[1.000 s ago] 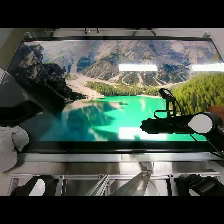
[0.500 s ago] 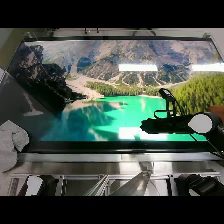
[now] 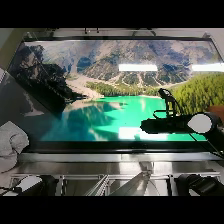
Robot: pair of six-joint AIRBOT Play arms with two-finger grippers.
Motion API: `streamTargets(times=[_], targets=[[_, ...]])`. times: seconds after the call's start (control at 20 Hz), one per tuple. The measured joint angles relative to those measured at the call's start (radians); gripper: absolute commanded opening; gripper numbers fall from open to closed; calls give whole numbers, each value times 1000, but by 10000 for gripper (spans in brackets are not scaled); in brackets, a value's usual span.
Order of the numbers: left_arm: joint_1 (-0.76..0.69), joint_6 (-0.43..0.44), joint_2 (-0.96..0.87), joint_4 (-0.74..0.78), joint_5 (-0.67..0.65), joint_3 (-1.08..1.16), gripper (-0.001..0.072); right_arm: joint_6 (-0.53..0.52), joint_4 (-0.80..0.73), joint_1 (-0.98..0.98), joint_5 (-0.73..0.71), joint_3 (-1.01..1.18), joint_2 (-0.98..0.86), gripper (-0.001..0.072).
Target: Fold the shirts.
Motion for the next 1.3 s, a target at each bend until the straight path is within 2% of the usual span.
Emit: streamTargets(times=[0.2,0.35,0.55,0.75,0.85,1.0,1.05,1.1,1.2,1.25,1.3], targets=[[-63,51,-7,-188,-49,96,16,0,0,0,0,0,0,16],[-195,114,35,-445,-69,142,17,0,0,0,0,0,0,16],[-537,233,60,-883,-117,163,18,0,0,0,0,0,0,16],[-891,359,-17,-1270,-220,169,16,0,0,0,0,0,0,16],[-1008,397,-83,-1360,-253,170,13,0,0,0,0,0,0,16],[-1104,424,-180,-1386,-247,170,13,0,0,0,0,0,0,16],[-1117,431,-206,-1374,-238,170,71,0,0,0,-1,0,0,17],[-1125,434,-230,-1343,-229,170,331,0,0,0,-2,0,0,17],[-1125,427,-274,-1247,-217,170,720,0,0,0,1,0,0,26],[-1118,411,-293,-1194,-212,170,720,0,0,0,2,0,0,63],[-1105,395,-311,-1141,-210,170,720,0,0,0,2,0,0,326]])
